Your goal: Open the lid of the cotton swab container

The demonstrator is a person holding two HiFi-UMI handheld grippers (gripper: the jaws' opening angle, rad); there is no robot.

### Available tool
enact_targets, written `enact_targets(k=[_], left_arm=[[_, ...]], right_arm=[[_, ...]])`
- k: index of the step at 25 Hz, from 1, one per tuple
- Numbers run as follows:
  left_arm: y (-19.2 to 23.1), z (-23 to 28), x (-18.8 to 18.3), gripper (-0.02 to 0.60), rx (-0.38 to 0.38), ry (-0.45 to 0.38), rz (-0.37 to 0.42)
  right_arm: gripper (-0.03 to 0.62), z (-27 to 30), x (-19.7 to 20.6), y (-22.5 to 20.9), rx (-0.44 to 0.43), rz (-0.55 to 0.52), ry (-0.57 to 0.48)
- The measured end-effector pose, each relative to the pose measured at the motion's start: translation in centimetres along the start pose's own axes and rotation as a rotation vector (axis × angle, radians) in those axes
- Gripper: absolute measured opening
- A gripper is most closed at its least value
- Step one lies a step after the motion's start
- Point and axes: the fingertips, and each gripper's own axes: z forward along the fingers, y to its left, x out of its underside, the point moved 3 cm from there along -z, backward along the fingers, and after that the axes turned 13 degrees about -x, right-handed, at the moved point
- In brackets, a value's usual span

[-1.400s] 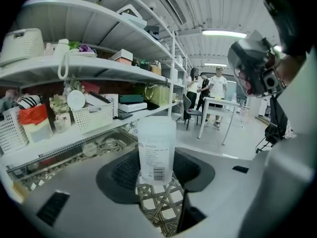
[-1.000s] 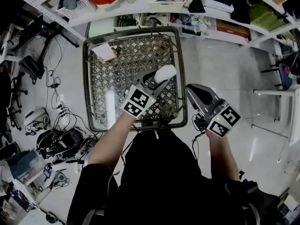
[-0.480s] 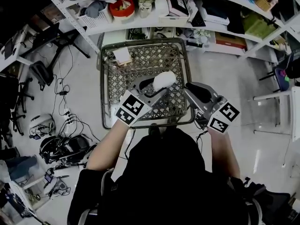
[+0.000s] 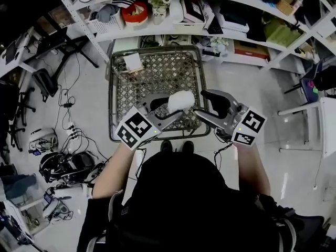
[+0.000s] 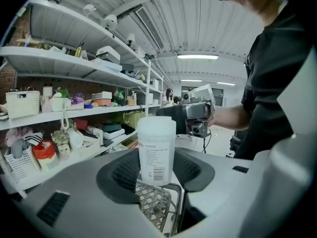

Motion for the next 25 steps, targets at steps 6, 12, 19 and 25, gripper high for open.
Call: enact_targets(k=[6, 12, 19, 25], left_arm=[[-4.3, 0.9, -2.5, 0.198, 0.156, -0.027, 0.064], [-5.7, 1.8, -3.9, 0.198, 0.244, -0.013, 0.123], [-6.0, 2.9, -3.9, 0.198, 0.277, -0.006, 0.098], [-6.2, 2.8, -3.4, 0.196, 0.221, 0.026, 0.067]], right_arm=[[0.274, 0.0, -1.1, 1.3, -0.115, -0.07, 0.051], [0.257, -0.3, -1.2, 2.6, -0.163, -0.128, 0.09], [0.241, -1.0, -0.4, 2.0, -0.177, -0.119, 0.135], [0.236, -0.9, 0.1, 2.0, -0.213, -0.111, 0.151]])
